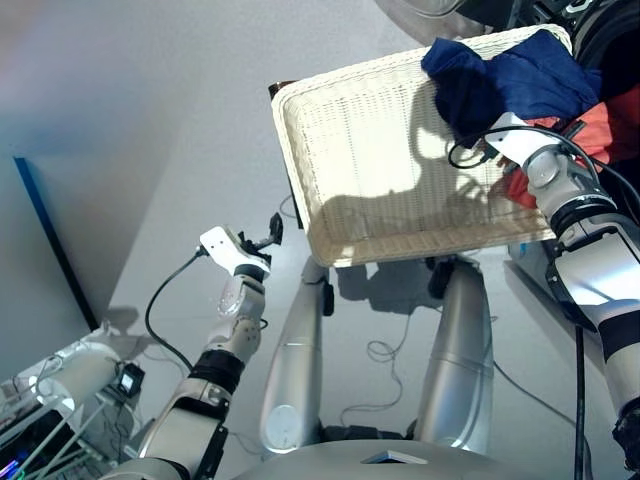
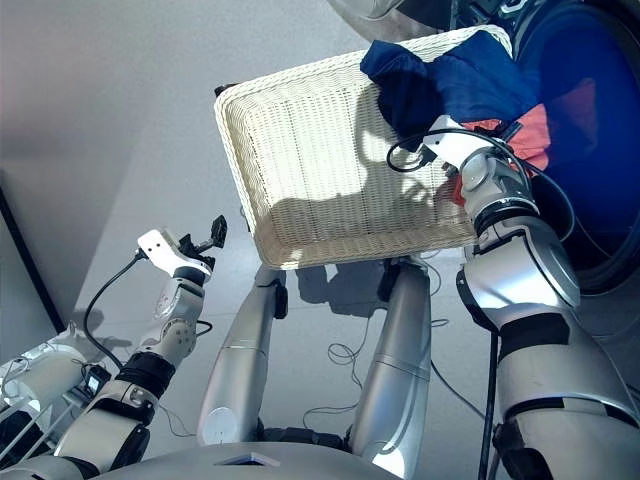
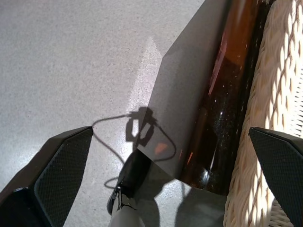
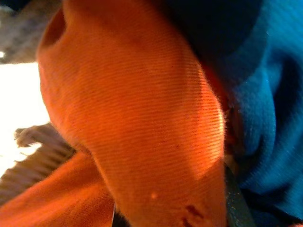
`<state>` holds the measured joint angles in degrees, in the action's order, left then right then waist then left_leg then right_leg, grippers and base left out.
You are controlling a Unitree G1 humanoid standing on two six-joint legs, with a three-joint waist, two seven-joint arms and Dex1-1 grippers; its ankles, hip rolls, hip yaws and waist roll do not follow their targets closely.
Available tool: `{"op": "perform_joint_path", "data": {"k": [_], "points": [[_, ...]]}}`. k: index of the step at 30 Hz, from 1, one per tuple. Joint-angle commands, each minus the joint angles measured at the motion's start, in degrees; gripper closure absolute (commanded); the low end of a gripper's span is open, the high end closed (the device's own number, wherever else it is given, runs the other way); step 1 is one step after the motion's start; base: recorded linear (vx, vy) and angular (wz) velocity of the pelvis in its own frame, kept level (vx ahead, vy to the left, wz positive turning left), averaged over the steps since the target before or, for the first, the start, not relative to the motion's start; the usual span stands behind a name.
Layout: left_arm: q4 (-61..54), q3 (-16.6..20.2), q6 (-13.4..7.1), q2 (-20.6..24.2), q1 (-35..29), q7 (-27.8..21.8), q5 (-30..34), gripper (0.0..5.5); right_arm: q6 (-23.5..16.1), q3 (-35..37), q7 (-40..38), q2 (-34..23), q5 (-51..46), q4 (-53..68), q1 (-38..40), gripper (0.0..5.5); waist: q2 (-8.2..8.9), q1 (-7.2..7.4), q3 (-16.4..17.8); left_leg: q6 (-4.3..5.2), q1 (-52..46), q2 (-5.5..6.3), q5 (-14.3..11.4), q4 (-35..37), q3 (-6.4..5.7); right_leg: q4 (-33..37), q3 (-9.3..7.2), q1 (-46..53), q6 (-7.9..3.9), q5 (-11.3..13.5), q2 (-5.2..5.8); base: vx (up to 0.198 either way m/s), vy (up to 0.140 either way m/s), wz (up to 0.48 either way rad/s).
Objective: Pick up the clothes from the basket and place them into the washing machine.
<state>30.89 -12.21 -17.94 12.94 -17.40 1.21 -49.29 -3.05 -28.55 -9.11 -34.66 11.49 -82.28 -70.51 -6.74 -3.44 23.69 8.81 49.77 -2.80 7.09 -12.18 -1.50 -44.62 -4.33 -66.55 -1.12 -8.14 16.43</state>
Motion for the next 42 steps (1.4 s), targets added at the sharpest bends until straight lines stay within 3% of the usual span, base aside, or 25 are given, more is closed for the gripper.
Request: {"op": "perform_joint_path", "data": {"k": [1, 5, 7, 12, 14, 20, 25, 26, 27, 28, 29, 33, 36, 38, 41, 42], "points": [[-2.9, 3.9, -3.3, 3.4, -0.3, 1.7, 1.6, 0.0, -1.2, 3.1, -10.5, -7.9, -6.9, 5.6, -5.7, 5.5, -0.07, 1.78, 2.1, -1.82, -4.2, -0.71, -9.5, -11.2, 0.13, 7.2, 1.38, 5.3, -8.13, 11.8, -0.25, 0.0, 0.0, 0.0], [-3.0, 3.5, -4.4, 2.6, 0.1, 3.1, 1.6, 0.0, -3.9, 15.1, -17.1, -10.7, -19.0, 8.7, -1.6, 5.5, -1.25, 2.87, 1.6, -1.99, -5.7, -0.54, -10.1, -10.3, 1.01, 9.0, 2.06, 6.4, -8.5, 11.7, 0.26, -0.01, 0.05, -0.018], [-2.9, 3.7, -5.2, 2.3, 0.5, 4.1, 1.2, 0.0, -7.0, 22.4, -22.5, -10.7, -27.0, 14.2, 0.3, 5.5, -1.92, 3.62, 1.5, -2.31, -5.9, -0.42, -10.6, -10.4, 1.62, 8.8, 2.79, 6.2, -8.76, 11.6, 0.22, -0.011, 0.084, -0.082], [-2.5, 3.4, -6.1, 0.8, 1.5, 4.9, 0.4, 0.0, -13.2, 36.1, -33.8, -10.1, -32.8, 25.9, 7.1, 5.5, -3.93, 5.33, 1.1, -3.0, -5.6, 0.12, -11.6, -11.0, 2.44, 8.8, 4.47, 5.2, -9.06, 11.3, 0.46, 0.0, 0.086, -0.094], [-1.9, 3.2, -6.5, 0.0, 2.0, 5.5, -0.2, 0.0, -14.9, 39.3, -41.4, -7.3, -28.0, 34.7, 8.9, 5.5, -4.77, 5.96, 1.0, -3.17, -5.5, 0.38, -11.7, -11.1, 2.59, 8.7, 5.14, 4.7, -9.16, 11.3, 0.49, 0.007, 0.071, -0.029], [-2.1, 3.0, -6.9, -0.6, 3.7, 5.7, 0.3, 0.0, -11.3, 45.2, -49.7, -8.9, -18.2, 43.8, 13.0, 5.5, -5.62, 7.0, 0.8, -3.31, -4.9, 0.9, -11.9, -11.3, 2.89, 8.7, 6.29, 4.4, -9.28, 11.3, 0.74, 0.001, 0.01, -0.002], [-2.6, 2.9, -7.1, 0.3, 4.6, 6.8, 0.5, 0.0, -9.2, 44.6, -49.4, -14.2, -21.1, 37.5, 12.7, 5.5, -5.19, 6.88, 0.1, -3.15, -4.9, 0.86, -11.8, -11.1, 2.92, 8.5, 6.4, 4.4, -9.34, 11.4, 0.95, 0.0, 0.0, 0.0], [-2.8, 3.3, -6.8, 0.7, 4.8, 6.9, 0.1, 0.0, -9.0, 44.1, -47.1, -15.3, -23.8, 34.6, 12.2, 4.46, -4.94, 6.81, -0.1, -3.17, -4.8, 0.83, -11.8, -11.3, 2.93, 8.3, 6.37, 4.3, -9.26, 11.5, 0.82, 0.0, 0.0, 0.0], [-2.9, 3.7, -6.5, 0.9, 4.8, 7.0, -0.7, 0.0, -8.8, 43.4, -45.2, -16.1, -26.7, 31.5, 11.2, 0.75, -4.7, 6.74, -0.2, -3.14, -4.6, 0.71, -11.9, -11.4, 2.98, 8.4, 6.33, 4.2, -9.17, 11.5, 0.72, 0.0, 0.0, 0.0], [-3.1, 3.7, -6.3, 0.7, 4.9, 7.4, -1.6, 0.0, -8.7, 41.7, -43.4, -15.0, -28.8, 30.7, 9.7, 0.0, -4.34, 6.59, -0.3, -3.17, -4.5, 0.52, -11.9, -11.5, 3.03, 8.4, 6.3, 4.1, -9.08, 11.6, 0.61, 0.0, 0.0, 0.0], [-2.8, 4.8, -5.6, 0.7, 4.8, 8.0, -1.8, 0.0, -8.2, 39.3, -38.5, -14.2, -30.0, 30.6, 9.2, 0.0, -3.85, 6.73, -0.2, -3.2, -4.2, 0.34, -11.9, -11.8, 3.06, 8.4, 6.39, 3.7, -8.87, 11.8, 0.2, 0.0, 0.0, 0.0], [-2.2, 4.5, -3.8, -0.3, 3.5, 8.6, -1.8, 0.0, -10.5, 37.6, -37.8, -2.4, -27.5, 39.9, 11.9, 0.0, -3.37, 7.47, 0.4, -3.49, -3.6, 0.24, -12.2, -12.6, 3.26, 8.6, 6.43, 3.5, -8.52, 12.2, -0.21, 0.007, 0.005, -0.094], [-2.4, 3.1, -4.0, 0.5, 3.7, 7.0, -1.5, 0.0, -12.8, 35.4, -31.2, -0.4, -31.0, 38.8, 11.5, 0.0, -3.28, 7.44, 0.9, -3.54, -3.6, 0.24, -12.1, -12.6, 3.28, 8.6, 6.28, 3.8, -8.46, 12.2, -0.23, 0.003, 0.001, -0.066], [-2.8, 3.4, -4.0, 1.3, 3.8, 6.0, -2.0, 0.0, -15.2, 33.1, -22.7, 0.8, -38.8, 35.8, 11.9, 0.0, -2.9, 7.34, 1.0, -3.38, -3.8, 0.08, -12.1, -12.5, 3.47, 8.8, 6.18, 4.1, -8.42, 12.3, -0.26, 0.0, 0.0, 0.0], [-2.8, 4.7, -3.1, 2.6, 4.1, 3.6, -4.0, 0.0, -14.6, 28.1, -9.5, 0.6, -48.6, 28.6, 11.1, 0.0, -2.0, 6.87, 0.8, -3.06, -4.0, -0.15, -11.9, -12.6, 3.37, 9.4, 5.65, 4.8, -8.21, 12.5, -0.52, -0.003, -0.038, 0.012], [-2.5, 5.1, -2.9, 2.9, 4.4, 3.1, -4.6, 0.0, -14.1, 26.6, -9.1, 0.5, -47.3, 27.6, 10.9, 0.0, -1.78, 6.77, 0.6, -3.0, -4.2, -0.24, -11.9, -12.5, 3.36, 9.6, 5.56, 5.0, -8.19, 12.6, -0.58, 0.0, 0.0, 0.0]]}}
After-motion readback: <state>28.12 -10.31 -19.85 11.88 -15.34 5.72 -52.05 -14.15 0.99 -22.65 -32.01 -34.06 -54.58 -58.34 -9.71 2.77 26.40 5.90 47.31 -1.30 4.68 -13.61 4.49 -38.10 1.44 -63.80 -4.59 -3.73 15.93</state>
